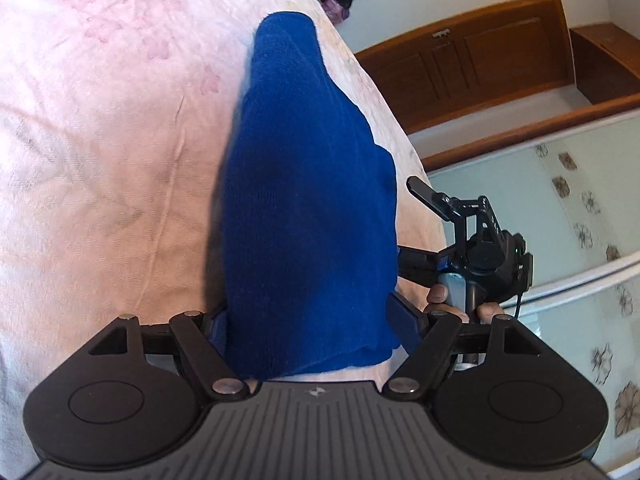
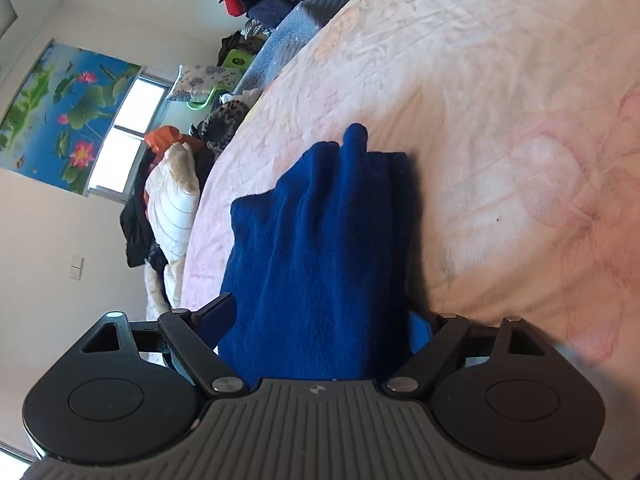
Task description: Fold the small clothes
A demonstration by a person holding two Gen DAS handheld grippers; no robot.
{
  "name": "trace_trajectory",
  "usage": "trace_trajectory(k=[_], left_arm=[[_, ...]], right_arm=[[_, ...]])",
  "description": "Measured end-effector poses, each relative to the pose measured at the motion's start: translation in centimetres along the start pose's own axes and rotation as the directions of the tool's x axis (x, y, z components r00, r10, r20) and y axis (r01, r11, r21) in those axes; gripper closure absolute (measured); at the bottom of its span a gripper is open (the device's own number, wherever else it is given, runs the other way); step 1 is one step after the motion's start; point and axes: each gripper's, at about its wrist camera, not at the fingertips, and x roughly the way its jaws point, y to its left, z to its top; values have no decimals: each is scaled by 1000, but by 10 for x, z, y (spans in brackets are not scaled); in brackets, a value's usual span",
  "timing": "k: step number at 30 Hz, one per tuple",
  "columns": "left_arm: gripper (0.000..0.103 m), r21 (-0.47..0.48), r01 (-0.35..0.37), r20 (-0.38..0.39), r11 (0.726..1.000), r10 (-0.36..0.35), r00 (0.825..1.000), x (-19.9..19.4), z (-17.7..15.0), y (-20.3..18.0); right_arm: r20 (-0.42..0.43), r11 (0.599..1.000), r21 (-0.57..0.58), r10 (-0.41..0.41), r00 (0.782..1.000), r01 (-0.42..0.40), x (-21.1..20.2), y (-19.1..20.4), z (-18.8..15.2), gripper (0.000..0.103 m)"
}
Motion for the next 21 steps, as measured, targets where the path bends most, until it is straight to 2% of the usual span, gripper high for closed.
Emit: trace_trajectory(k=[2, 3, 4, 6, 9, 11, 15, 21], left_arm=[[53, -9, -43, 2, 999, 43, 999, 1, 1, -1], [71, -1, -72, -9, 997, 72, 997, 2, 1, -2], [80, 6, -97, -16, 995, 97, 995, 4, 0, -2], [81, 16, -108, -15, 994, 109, 994, 2, -2, -2], [85, 45, -128, -4, 991, 128, 992, -1, -3, -7], [87, 66, -136, 5, 989, 136, 991, -3, -4, -10], [89, 95, -117, 24, 989, 115, 993, -13, -4, -20], [89, 112, -120, 9, 986, 120, 993, -30, -8, -19]], right_arm=[[9, 1000, 1, -1, 1000, 1, 4, 3, 0, 18], [17, 1000, -6, -5, 1000, 6, 6, 5, -2, 22], [14, 1000, -18, -15, 1000, 16, 10, 5, -2, 29], [-7, 997, -42, -65, 998, 65, 17, 3, -3, 72], [7, 999, -32, -32, 999, 32, 15, -7, -4, 76], [22, 998, -48, -39, 999, 40, 14, -4, -6, 76], [34, 996, -80, -26, 999, 29, 9, 9, -11, 77], [-20, 995, -100, -7, 1000, 5, -2, 19, -25, 77]])
